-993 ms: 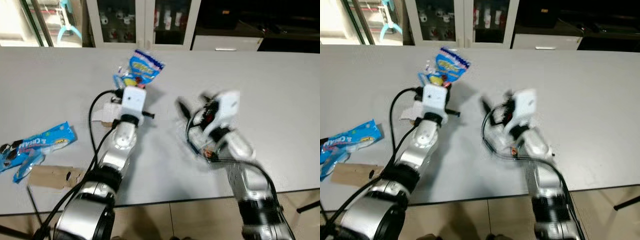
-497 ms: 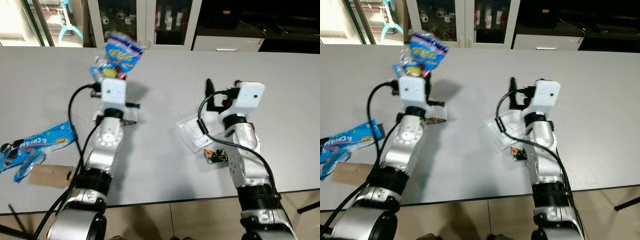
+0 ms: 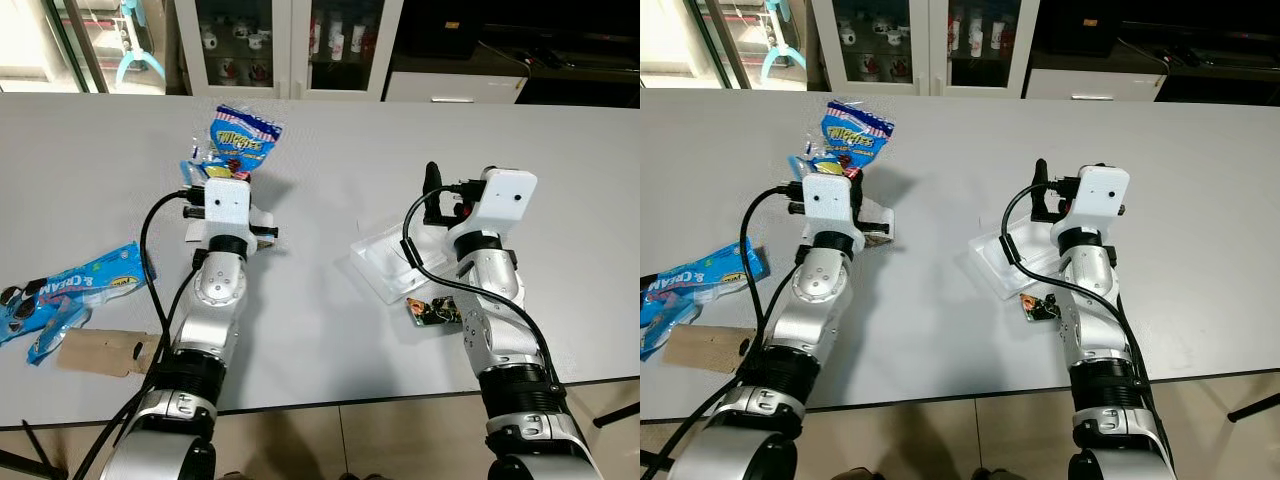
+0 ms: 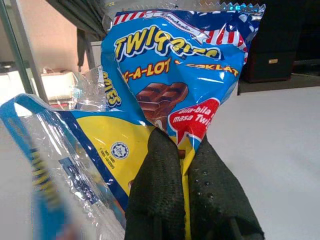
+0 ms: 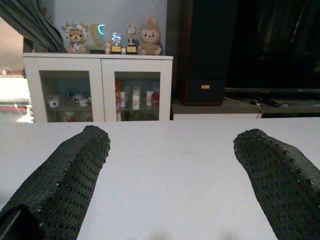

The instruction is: Picking trash to rubbish bin

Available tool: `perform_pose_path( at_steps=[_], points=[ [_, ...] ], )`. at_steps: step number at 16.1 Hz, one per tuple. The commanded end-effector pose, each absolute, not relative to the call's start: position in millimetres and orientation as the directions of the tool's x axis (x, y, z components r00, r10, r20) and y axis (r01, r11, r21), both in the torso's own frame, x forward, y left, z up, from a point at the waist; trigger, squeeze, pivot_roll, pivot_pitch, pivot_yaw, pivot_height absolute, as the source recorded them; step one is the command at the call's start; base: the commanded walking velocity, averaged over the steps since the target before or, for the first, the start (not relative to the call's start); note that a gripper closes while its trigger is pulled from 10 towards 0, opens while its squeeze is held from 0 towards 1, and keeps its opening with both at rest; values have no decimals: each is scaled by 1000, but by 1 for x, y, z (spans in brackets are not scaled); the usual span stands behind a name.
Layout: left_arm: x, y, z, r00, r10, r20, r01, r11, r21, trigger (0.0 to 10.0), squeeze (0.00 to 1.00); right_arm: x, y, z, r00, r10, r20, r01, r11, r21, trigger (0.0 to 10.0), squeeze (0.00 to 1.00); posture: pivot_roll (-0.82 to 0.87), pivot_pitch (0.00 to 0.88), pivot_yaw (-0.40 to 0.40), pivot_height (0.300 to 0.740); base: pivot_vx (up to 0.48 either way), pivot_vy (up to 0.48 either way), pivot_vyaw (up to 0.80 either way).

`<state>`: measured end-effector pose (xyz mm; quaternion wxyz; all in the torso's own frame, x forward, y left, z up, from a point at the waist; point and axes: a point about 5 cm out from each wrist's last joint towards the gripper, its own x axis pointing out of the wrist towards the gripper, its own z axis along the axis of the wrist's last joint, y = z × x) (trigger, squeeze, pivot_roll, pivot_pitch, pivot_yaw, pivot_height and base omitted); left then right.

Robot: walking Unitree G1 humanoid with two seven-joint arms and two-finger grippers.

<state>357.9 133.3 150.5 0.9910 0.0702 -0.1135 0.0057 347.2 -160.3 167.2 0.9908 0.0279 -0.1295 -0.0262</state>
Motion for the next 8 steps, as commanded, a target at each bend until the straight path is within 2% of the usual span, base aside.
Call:
perform_pose_path(
  at_steps=[1,6,8],
  points=[
    [360,127,156,971,-15,239,-18,991,136,10000,0,349,-166,173,956,-86,279,68,995,73,10000,0,-58,29,-71,740,0,0,0],
    [361,127,161,968,-22,251,-12,991,133,10000,0,350,-168,173,954,-97,284,78,994,77,10000,0,-59,10,-69,740,0,0,0],
    [361,125,160,968,-24,251,-9,991,130,10000,0,350,-169,172,954,-98,284,77,993,84,10000,0,-59,6,-70,740,-249,0,0]
  ],
)
